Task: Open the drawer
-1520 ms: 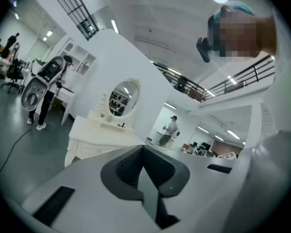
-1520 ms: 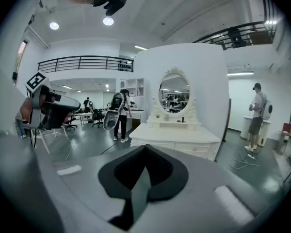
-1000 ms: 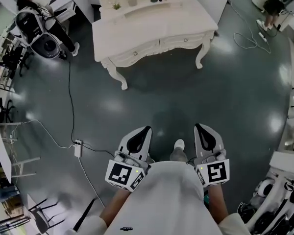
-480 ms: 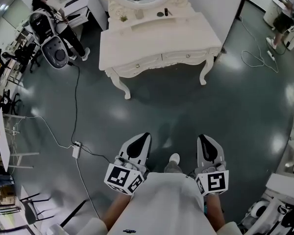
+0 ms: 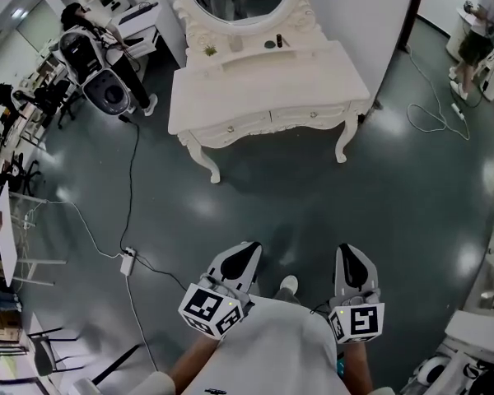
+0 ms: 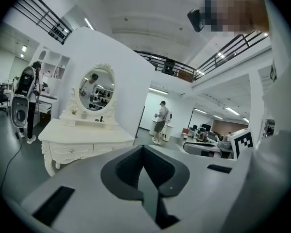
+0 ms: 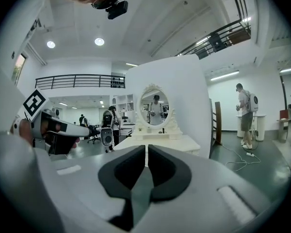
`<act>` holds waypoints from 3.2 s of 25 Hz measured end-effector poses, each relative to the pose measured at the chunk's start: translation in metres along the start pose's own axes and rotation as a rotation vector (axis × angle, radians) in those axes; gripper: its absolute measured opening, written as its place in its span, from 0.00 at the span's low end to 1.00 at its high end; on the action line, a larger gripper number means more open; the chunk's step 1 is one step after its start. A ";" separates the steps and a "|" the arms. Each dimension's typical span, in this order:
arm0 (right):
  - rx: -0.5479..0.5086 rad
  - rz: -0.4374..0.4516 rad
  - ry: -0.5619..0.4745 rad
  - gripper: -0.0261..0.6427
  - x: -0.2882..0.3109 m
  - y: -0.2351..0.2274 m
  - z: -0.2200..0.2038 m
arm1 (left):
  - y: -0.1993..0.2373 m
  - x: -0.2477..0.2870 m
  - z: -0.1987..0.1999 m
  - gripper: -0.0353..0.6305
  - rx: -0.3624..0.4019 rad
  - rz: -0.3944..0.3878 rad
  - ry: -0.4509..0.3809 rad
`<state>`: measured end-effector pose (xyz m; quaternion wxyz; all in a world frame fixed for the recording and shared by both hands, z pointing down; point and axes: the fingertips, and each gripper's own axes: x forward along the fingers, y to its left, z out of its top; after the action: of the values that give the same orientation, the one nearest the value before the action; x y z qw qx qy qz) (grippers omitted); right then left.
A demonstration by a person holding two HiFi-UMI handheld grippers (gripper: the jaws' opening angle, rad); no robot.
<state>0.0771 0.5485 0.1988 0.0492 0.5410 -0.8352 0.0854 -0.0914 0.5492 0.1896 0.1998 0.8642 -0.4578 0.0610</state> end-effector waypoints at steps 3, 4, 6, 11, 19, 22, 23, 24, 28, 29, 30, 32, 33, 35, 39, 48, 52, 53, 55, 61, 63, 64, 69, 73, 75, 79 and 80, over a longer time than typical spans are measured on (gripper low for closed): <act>0.008 0.007 0.006 0.06 0.008 -0.001 -0.001 | 0.002 0.007 0.009 0.07 -0.005 -0.010 -0.010; 0.005 0.013 0.009 0.06 0.013 0.000 -0.001 | 0.004 0.009 0.011 0.07 -0.011 -0.015 -0.013; -0.002 0.016 0.013 0.06 0.024 0.001 -0.002 | 0.011 0.016 0.011 0.07 -0.035 -0.039 -0.013; -0.018 -0.001 0.038 0.06 0.058 -0.004 0.003 | 0.032 0.048 0.018 0.07 -0.066 -0.093 -0.004; -0.032 -0.023 0.061 0.06 0.139 -0.026 0.024 | 0.083 0.120 0.056 0.07 -0.084 -0.152 -0.001; -0.026 -0.034 0.057 0.06 0.169 -0.034 0.037 | 0.102 0.144 0.076 0.07 -0.093 -0.172 -0.001; -0.026 -0.041 0.057 0.06 0.179 -0.037 0.041 | 0.107 0.150 0.084 0.07 -0.092 -0.183 -0.004; -0.027 -0.048 0.058 0.06 0.189 -0.039 0.045 | 0.112 0.157 0.093 0.07 -0.090 -0.194 -0.010; -0.030 -0.073 0.052 0.06 0.233 -0.044 0.054 | 0.133 0.183 0.117 0.07 -0.078 -0.241 -0.033; -0.030 -0.076 0.050 0.06 0.243 -0.045 0.055 | 0.139 0.190 0.122 0.07 -0.074 -0.251 -0.033; -0.029 -0.078 0.047 0.06 0.254 -0.047 0.056 | 0.144 0.197 0.126 0.07 -0.071 -0.260 -0.033; -0.026 -0.086 0.041 0.06 0.275 -0.051 0.060 | 0.155 0.212 0.134 0.07 -0.068 -0.275 -0.032; -0.025 -0.092 0.039 0.06 0.284 -0.054 0.063 | 0.161 0.219 0.139 0.07 -0.067 -0.282 -0.032; -0.030 -0.115 0.036 0.06 0.299 -0.060 0.068 | 0.172 0.232 0.149 0.07 -0.071 -0.302 -0.039; -0.036 -0.165 0.039 0.06 0.325 -0.072 0.069 | 0.195 0.254 0.158 0.07 -0.083 -0.338 -0.032; -0.026 -0.155 0.097 0.06 0.365 -0.101 0.063 | 0.214 0.294 0.156 0.07 -0.123 -0.335 0.034; -0.003 -0.146 0.108 0.06 0.384 -0.131 0.057 | 0.220 0.320 0.157 0.07 -0.122 -0.302 0.058; 0.002 -0.138 0.108 0.06 0.390 -0.138 0.056 | 0.221 0.327 0.158 0.07 -0.120 -0.290 0.062; 0.012 -0.120 0.111 0.06 0.402 -0.152 0.055 | 0.223 0.342 0.161 0.07 -0.121 -0.266 0.070; 0.015 -0.067 0.119 0.06 0.434 -0.190 0.053 | 0.217 0.389 0.162 0.07 -0.072 -0.222 0.106; 0.025 -0.055 0.121 0.06 0.441 -0.202 0.050 | 0.213 0.403 0.159 0.07 -0.050 -0.211 0.126; 0.031 -0.049 0.119 0.06 0.444 -0.207 0.049 | 0.212 0.409 0.159 0.07 -0.047 -0.205 0.131; 0.030 -0.011 0.110 0.06 0.461 -0.235 0.046 | 0.207 0.441 0.164 0.07 -0.043 -0.163 0.126; 0.023 0.043 0.122 0.06 0.473 -0.250 0.041 | 0.206 0.460 0.161 0.07 -0.046 -0.111 0.119; 0.029 0.056 0.130 0.06 0.477 -0.256 0.037 | 0.207 0.467 0.159 0.07 -0.044 -0.088 0.123; 0.044 0.063 0.138 0.06 0.482 -0.261 0.028 | 0.213 0.475 0.147 0.07 -0.042 -0.062 0.150; 0.049 0.062 0.140 0.06 0.484 -0.261 0.026 | 0.215 0.476 0.145 0.07 -0.041 -0.060 0.158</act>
<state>0.1173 0.0053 0.2809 0.0914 0.5085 -0.8438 0.1451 -0.0053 0.0183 0.2571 0.2546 0.8657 -0.4158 0.1134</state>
